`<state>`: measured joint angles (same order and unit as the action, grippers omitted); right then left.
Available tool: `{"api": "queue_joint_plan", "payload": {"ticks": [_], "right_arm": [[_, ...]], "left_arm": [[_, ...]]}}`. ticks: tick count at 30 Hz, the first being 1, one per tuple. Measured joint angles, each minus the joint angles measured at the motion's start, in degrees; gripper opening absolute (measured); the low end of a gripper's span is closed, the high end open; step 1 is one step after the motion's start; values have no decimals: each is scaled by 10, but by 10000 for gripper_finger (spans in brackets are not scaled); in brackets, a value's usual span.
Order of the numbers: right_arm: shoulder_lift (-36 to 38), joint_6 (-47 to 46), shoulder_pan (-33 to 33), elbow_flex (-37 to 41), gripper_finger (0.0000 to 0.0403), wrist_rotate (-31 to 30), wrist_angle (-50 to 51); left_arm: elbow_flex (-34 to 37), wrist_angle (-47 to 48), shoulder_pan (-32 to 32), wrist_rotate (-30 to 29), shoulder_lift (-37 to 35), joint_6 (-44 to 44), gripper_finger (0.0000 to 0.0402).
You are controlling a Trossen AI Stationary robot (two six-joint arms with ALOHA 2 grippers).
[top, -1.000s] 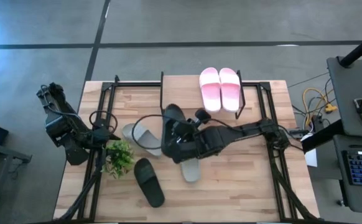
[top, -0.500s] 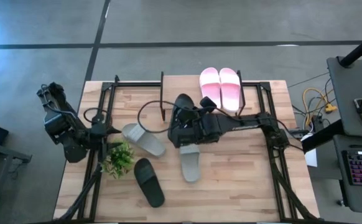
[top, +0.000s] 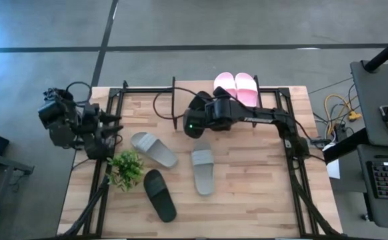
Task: Pick and place slides into the shelf
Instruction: Put the right black slide on the shelf
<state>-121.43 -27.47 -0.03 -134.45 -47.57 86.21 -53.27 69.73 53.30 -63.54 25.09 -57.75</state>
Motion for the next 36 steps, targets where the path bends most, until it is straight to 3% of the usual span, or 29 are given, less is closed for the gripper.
{"api": "queue_joint_plan", "payload": {"ticks": [10,14,22,25,36], "right_arm": [[0,130,-53,0,13,67,-70],[0,169,-79,0,13,62,-82],[0,343,-112,3,13,71,-116],[0,372,-126,8,13,104,-130],[-1,418,-169,100,13,103,-204]], "left_arm": [[6,-1,0,-11,-57,1,223],[17,-1,0,-16,-59,1,223],[41,-2,0,-23,-52,-3,223],[41,-3,0,-30,-45,-3,223],[41,-3,0,-65,-39,-4,223]]}}
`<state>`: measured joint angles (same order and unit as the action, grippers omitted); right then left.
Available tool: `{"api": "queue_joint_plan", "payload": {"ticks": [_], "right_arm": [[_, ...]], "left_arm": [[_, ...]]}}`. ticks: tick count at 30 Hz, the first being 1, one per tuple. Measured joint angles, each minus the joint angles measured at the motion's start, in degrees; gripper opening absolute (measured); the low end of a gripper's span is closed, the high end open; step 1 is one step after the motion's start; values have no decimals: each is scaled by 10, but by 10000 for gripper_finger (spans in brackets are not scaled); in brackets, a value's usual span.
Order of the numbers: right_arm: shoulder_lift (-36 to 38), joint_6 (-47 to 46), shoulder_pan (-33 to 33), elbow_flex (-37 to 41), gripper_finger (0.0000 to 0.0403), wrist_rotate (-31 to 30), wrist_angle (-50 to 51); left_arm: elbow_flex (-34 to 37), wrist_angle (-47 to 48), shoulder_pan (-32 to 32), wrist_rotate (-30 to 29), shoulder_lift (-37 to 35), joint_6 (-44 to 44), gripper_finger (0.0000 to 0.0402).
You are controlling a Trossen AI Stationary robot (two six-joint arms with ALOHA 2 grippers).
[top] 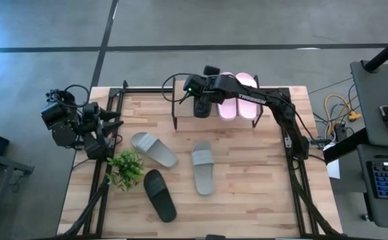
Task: Pick and place slides into the shelf
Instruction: Put the right black slide on the shelf
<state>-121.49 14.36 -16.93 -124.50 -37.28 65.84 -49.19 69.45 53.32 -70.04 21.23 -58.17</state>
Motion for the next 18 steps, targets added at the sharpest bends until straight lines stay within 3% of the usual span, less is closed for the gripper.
{"api": "queue_joint_plan", "payload": {"ticks": [10,18], "right_arm": [[2,17,2,55,13,-7,-17],[2,47,0,50,13,-60,11]], "left_arm": [[0,0,0,-5,-1,0,223],[0,0,0,-6,-1,0,223]]}}
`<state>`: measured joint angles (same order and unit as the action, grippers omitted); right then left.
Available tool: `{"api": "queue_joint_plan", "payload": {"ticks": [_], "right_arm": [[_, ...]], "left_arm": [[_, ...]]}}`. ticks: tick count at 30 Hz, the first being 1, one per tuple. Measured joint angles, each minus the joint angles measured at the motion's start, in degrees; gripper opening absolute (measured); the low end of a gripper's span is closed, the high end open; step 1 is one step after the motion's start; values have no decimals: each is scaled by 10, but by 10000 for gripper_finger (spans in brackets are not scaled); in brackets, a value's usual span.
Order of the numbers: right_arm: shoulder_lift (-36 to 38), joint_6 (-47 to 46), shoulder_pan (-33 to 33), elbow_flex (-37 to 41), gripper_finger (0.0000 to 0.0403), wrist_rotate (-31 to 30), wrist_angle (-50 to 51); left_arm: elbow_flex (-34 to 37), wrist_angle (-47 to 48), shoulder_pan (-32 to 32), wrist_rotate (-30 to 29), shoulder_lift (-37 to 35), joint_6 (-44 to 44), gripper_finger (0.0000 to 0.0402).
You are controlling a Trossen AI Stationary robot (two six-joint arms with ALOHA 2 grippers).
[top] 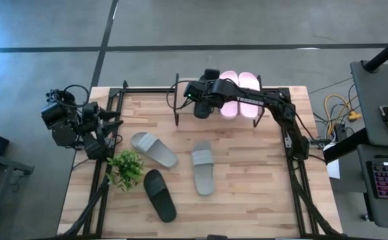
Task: Pick and place slides into the shelf
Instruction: Put the right black slide on the shelf
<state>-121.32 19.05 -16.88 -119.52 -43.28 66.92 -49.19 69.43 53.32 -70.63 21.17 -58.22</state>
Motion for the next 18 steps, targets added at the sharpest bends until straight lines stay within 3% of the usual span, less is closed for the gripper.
{"api": "queue_joint_plan", "payload": {"ticks": [8,18], "right_arm": [[0,-15,9,-19,18,6,11],[0,-90,11,-16,91,5,100]], "left_arm": [[0,0,0,0,0,0,223],[0,0,0,0,0,0,223]]}}
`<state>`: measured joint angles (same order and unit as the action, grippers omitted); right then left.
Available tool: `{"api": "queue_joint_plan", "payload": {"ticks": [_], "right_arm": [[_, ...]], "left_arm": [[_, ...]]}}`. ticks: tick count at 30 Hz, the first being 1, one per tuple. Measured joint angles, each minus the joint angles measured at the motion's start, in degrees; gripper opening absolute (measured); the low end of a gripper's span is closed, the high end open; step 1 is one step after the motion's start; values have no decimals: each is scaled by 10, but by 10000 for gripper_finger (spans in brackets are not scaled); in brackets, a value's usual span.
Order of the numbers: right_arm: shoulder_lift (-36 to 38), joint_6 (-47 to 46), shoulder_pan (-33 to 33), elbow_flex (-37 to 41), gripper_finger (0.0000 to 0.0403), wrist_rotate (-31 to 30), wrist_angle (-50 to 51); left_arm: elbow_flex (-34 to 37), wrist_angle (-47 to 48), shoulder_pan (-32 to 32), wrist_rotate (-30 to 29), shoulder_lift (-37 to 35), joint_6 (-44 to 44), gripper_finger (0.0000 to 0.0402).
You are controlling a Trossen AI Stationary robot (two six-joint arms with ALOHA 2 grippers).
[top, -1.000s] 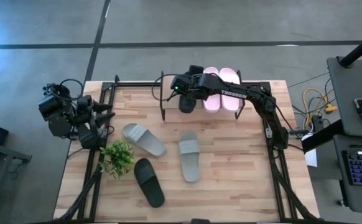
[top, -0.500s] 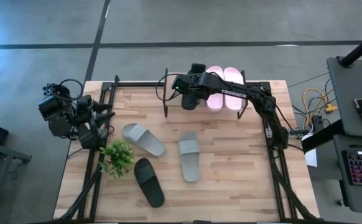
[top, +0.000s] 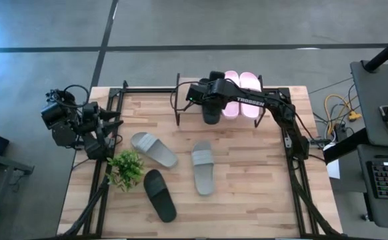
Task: Pick and place slides into the shelf
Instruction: Put the right black slide on the shelf
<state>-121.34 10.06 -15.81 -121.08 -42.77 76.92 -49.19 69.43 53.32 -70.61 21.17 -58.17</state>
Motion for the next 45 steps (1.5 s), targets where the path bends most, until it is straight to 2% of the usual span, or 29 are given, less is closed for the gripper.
{"api": "queue_joint_plan", "payload": {"ticks": [9,23,25,30,33,40,45], "right_arm": [[2,-11,7,-3,137,-8,9],[35,-36,27,-4,144,-2,23],[48,-52,31,-4,141,23,16],[70,-133,30,-5,119,187,-48],[69,-164,26,-5,94,242,-94],[43,-163,16,-4,16,279,-132],[24,-162,15,-4,10,294,-124]], "left_arm": [[0,0,0,0,0,0,223],[0,0,0,1,0,0,223],[0,0,0,1,0,0,223],[0,0,0,1,0,0,223],[0,-1,0,0,0,0,223],[0,-9,0,-3,0,0,223],[0,-16,0,-3,0,0,223]]}}
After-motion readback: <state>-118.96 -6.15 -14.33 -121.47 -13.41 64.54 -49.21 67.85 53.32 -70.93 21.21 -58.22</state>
